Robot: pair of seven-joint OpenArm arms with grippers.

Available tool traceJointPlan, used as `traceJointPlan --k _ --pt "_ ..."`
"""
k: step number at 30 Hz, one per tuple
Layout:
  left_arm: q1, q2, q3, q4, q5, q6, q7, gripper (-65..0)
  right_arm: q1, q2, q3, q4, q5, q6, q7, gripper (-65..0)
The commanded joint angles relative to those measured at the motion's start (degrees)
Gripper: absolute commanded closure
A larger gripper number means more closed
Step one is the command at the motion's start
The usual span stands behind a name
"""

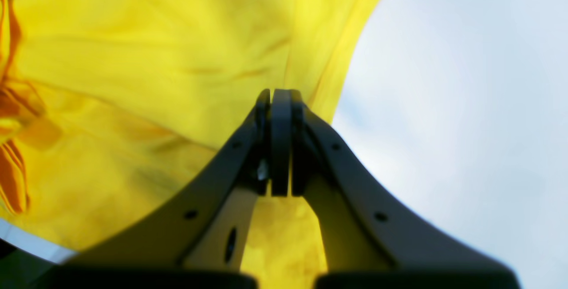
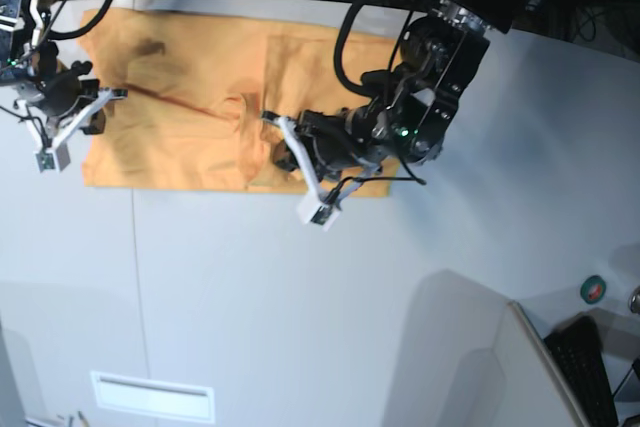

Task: Layout the t-shirt on the table in an organized manner, then fold the t-shirt properly
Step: 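Fold the strip end held by the left gripper toward the right gripper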

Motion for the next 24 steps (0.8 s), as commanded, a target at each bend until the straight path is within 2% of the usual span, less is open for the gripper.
traceJointPlan --k 1,9,14,18,22,24 --pt "-1.4 1.1 0.0 -0.6 -0.8 -0.4 -0.7 0.0 0.2 0.8 0.2 1.2 0.6 0.3 0.8 0.0" --pt "-9.1 7.5 0.0 -18.7 -0.8 -0.4 -0.8 0.0 0.2 0.8 0.6 1.2 0.6 0.3 0.8 0.0" --pt "-10.3 8.7 0.0 -21.4 -1.0 -0.4 -3.8 0.0 0.2 0.8 0.6 1.2 0.6 0.3 0.8 0.0" --pt "-7.3 8.2 -0.1 -12.7 -1.2 -0.4 -2.5 0.0 0.2 0.8 0.6 1.2 0.6 0.3 0.8 0.0" --pt "-0.5 4.2 -0.5 1.3 -0.8 -0.4 3.6 0.0 0.1 0.8 0.7 1.2 0.6 0.3 0.8 0.0" --pt "3.1 1.9 -0.5 6.1 -0.8 -0.4 4.7 0.0 0.0 0.9 0.7 1.2 0.6 0.3 0.8 0.0"
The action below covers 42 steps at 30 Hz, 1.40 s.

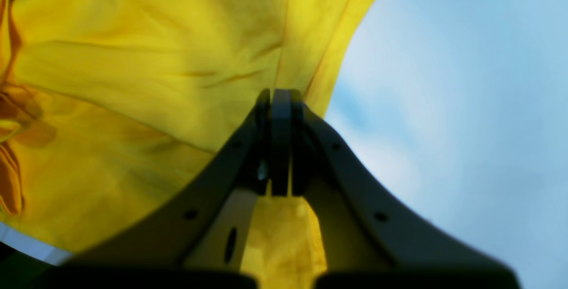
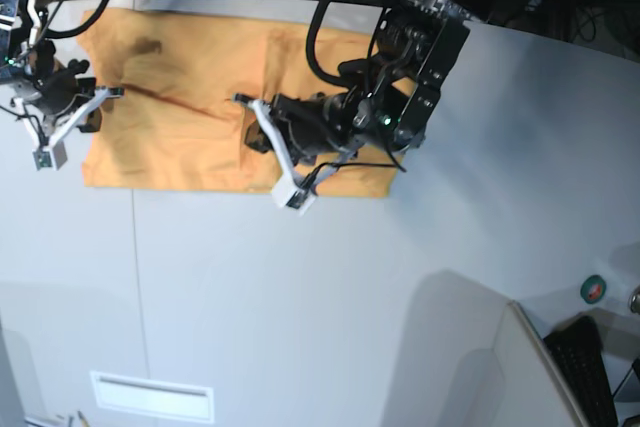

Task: Layout the t-shirt on the table in an organized manner, then fold the t-shirt properly
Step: 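Fold the strip end held by the left gripper toward the right gripper, then grasp the strip end with the right gripper and lift it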

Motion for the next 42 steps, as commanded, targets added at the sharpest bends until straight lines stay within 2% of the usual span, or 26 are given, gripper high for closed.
traceJointPlan --k 1,6,12,15,18,20,21,23,24,25,27,29,32,35,40,42 --pt "0.3 -1.0 0.1 2.3 -0.3 -0.2 -0.3 0.0 0.3 0.6 0.3 1.2 0.7 0.3 1.0 0.0" --pt "4.0 -5.0 0.4 0.1 -0.3 -0.2 -0.7 0.0 0.5 0.6 0.3 1.2 0.7 0.3 1.0 0.0" --pt "6.8 -7.6 -0.7 0.5 -0.4 -0.2 -0.9 0.0 0.6 0.5 0.5 1.2 1.1 0.3 1.3 0.0" --pt "9.3 -9.5 -5.6 5.7 -0.7 -0.2 -0.9 0.0 1.3 -0.5 5.6 1.0 9.5 0.3 -0.1 0.0" --pt "11.7 -11.4 -14.9 7.7 -0.6 -0.5 -0.9 0.0 1.6 -0.7 12.9 0.4 20.4 0.3 -4.7 0.0" --pt "12.4 -11.6 -22.1 6.6 -0.4 -0.8 -1.0 0.0 2.8 -0.2 16.0 -2.2 24.1 0.4 -8.2 -21.2" --pt "12.4 -12.1 -25.8 5.2 -0.4 -2.1 -1.0 0.0 3.6 1.0 16.8 -3.9 24.3 0.4 -9.6 -32.6" --pt "12.1 -12.5 -31.9 2.1 -0.4 -7.0 -1.1 0.0 4.8 2.0 17.3 -7.6 24.4 0.7 -11.1 -48.5" --pt "11.9 -12.8 -35.4 0.1 -0.3 -10.1 -1.2 0.0 5.2 2.3 17.6 -9.7 24.4 1.9 -11.2 -52.4" --pt "11.8 -13.0 -38.6 -1.9 -0.3 -12.9 -2.2 0.0 5.5 2.5 17.6 -12.0 24.4 3.9 -11.2 -52.7" --pt "11.9 -13.1 -41.5 -5.0 -0.2 -15.4 -5.9 0.0 6.4 4.0 17.3 -16.3 24.1 8.8 -11.2 -51.5" --pt "12.2 -14.0 -41.3 -7.3 -0.2 -15.3 -9.2 0.0 7.3 5.1 17.2 -21.5 24.0 11.2 -11.2 -49.8" --pt "11.9 -14.3 -37.8 -10.9 -0.2 -15.2 -12.9 0.0 7.8 5.9 16.9 -26.1 23.9 11.7 -11.2 -49.7" --pt "11.5 -14.2 -33.3 -13.7 -0.2 -15.1 -15.7 0.0 6.1 6.1 12.2 -26.0 23.9 11.8 -11.2 -49.7" --pt "8.4 -12.9 -23.4 -18.2 -0.2 -9.7 -21.1 0.0 4.6 6.1 5.1 -24.7 24.3 11.8 -11.1 -49.5" --pt "7.4 -11.9 -21.0 -19.5 -0.2 -9.0 -22.0 0.0 4.3 4.7 4.7 -24.7 24.3 11.8 -11.1 -49.5"
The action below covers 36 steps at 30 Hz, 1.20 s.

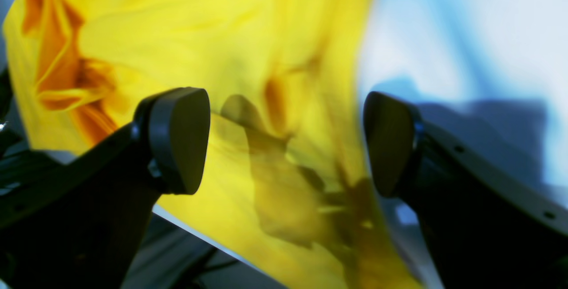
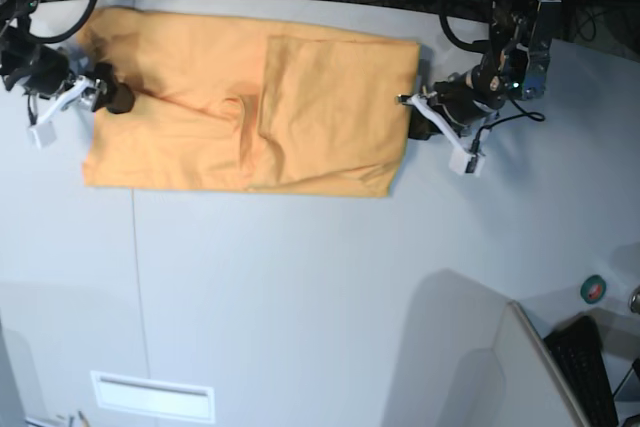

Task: Layout the t-shirt on the table in an organized manner, then fold the t-shirt properly
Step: 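Grasp the strip end with the right gripper and lift it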

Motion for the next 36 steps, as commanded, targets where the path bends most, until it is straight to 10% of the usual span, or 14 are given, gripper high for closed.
traceJointPlan --k 1,11,21,29,36 --pt "-0.3 0.0 0.9 -0.3 0.6 0.5 1.3 0.0 -0.8 -0.2 -0.4 -0.2 -2.2 -0.3 -2.2 -49.5" --pt "-3.7 2.6 5.1 -1.7 0.6 0.6 1.3 0.0 -0.8 -0.8 -0.1 -0.5 -2.3 -0.3 -2.2 -48.0" --pt "-3.8 3.0 5.1 -1.7 0.6 0.6 1.3 0.0 3.7 -0.3 -0.1 -5.7 -2.4 -0.6 1.2 0.0" --pt "-8.4 3.8 9.7 -6.3 0.7 0.6 1.2 0.0 2.5 -0.2 -0.6 1.7 -3.0 -8.2 1.9 0.0" --pt "-9.4 5.5 10.4 -5.7 0.6 0.6 1.2 0.0 1.8 -2.7 -0.5 20.4 -17.6 -13.6 -3.6 0.0"
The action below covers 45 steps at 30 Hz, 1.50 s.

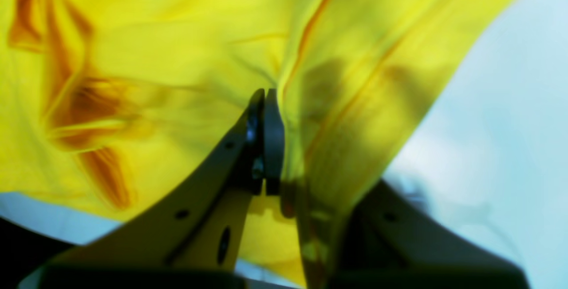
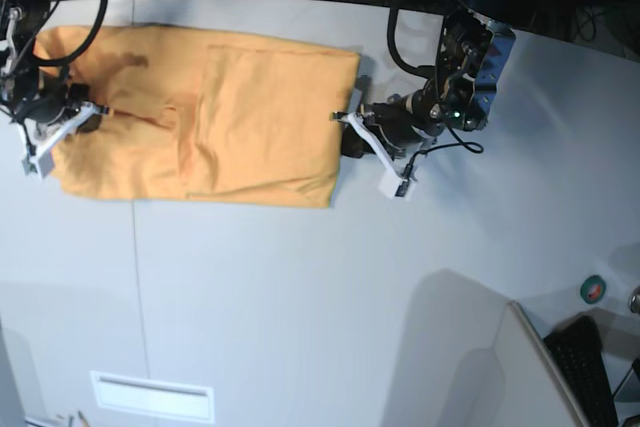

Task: Layout the t-shirt on the table in an organized manner, then fold the t-shirt properly
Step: 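Grasp the strip end with the right gripper and lift it, then fold the right gripper's end over onto the folded stack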

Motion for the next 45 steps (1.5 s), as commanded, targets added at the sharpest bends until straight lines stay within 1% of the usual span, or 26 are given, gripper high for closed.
traceJointPlan --k 1,3,6,8,10,12,15,17,20,22,26,28,33,37,43,45 --pt "-0.8 0.2 0.3 0.4 0.7 0.2 1.0 0.0 0.6 0.7 0.3 3.8 -0.8 0.2 -0.1 0.0" --pt "-1.2 1.3 2.0 0.3 0.7 0.2 1.0 0.0 0.6 -0.7 0.3 8.6 -3.5 0.2 -3.1 0.0" --pt "-3.1 1.9 6.0 0.0 0.7 0.2 1.0 0.0 0.7 -2.4 0.1 14.3 -6.2 0.2 -5.6 0.0" --pt "-4.0 2.4 8.2 0.0 0.7 0.3 1.0 0.0 1.2 -2.9 -2.0 16.7 -6.6 0.1 -6.9 0.0" --pt "-5.0 3.6 8.6 -0.2 0.7 0.3 1.0 0.0 1.4 -2.9 -4.7 18.0 -6.6 0.0 -8.3 0.0" --pt "-6.1 4.6 9.0 -1.5 0.7 0.3 1.0 0.0 1.4 -3.2 -7.1 18.8 -6.6 -0.5 -8.4 0.0" --pt "-7.4 6.4 9.1 -4.4 0.7 0.3 1.0 0.0 1.4 -3.4 -11.5 20.6 -6.6 -5.1 -8.4 0.0" --pt "-7.7 6.6 9.1 -5.4 0.7 0.3 1.0 0.0 1.1 -3.8 -14.9 22.1 -6.6 -8.0 -8.4 0.0" --pt "-7.6 6.6 9.1 -5.2 0.7 0.3 1.0 0.0 1.0 -4.1 -18.9 22.8 -6.6 -10.1 -8.4 0.0" --pt "-7.6 6.5 9.1 -5.1 0.7 0.3 1.0 0.0 1.4 -4.2 -21.7 22.8 -6.6 -10.4 -8.3 0.0" --pt "-7.4 6.3 9.1 -5.1 0.7 0.3 1.0 0.0 2.1 -6.6 -24.2 22.7 -6.6 -13.4 -8.3 0.0" --pt "-7.4 6.3 9.1 -5.1 0.7 0.3 1.0 0.0 2.6 -7.4 -25.2 21.3 -6.6 -14.0 -8.3 0.0" --pt "-7.4 6.2 9.1 -5.1 0.7 0.3 1.0 0.0 2.4 -7.6 -29.2 19.2 -6.6 -14.1 -8.2 0.0" --pt "-7.4 6.2 9.1 -5.1 0.7 0.3 1.0 0.0 2.5 -7.6 -29.3 16.4 -6.6 -14.1 -5.0 0.0" --pt "-7.3 5.3 9.1 -5.0 0.7 0.3 1.0 0.0 2.5 -7.7 -29.6 14.7 -6.6 -14.1 -4.3 0.0" --pt "-7.3 4.2 9.1 -4.3 0.7 0.3 1.0 0.0 2.8 -7.8 -29.6 14.5 -6.6 -14.1 -4.3 0.0"
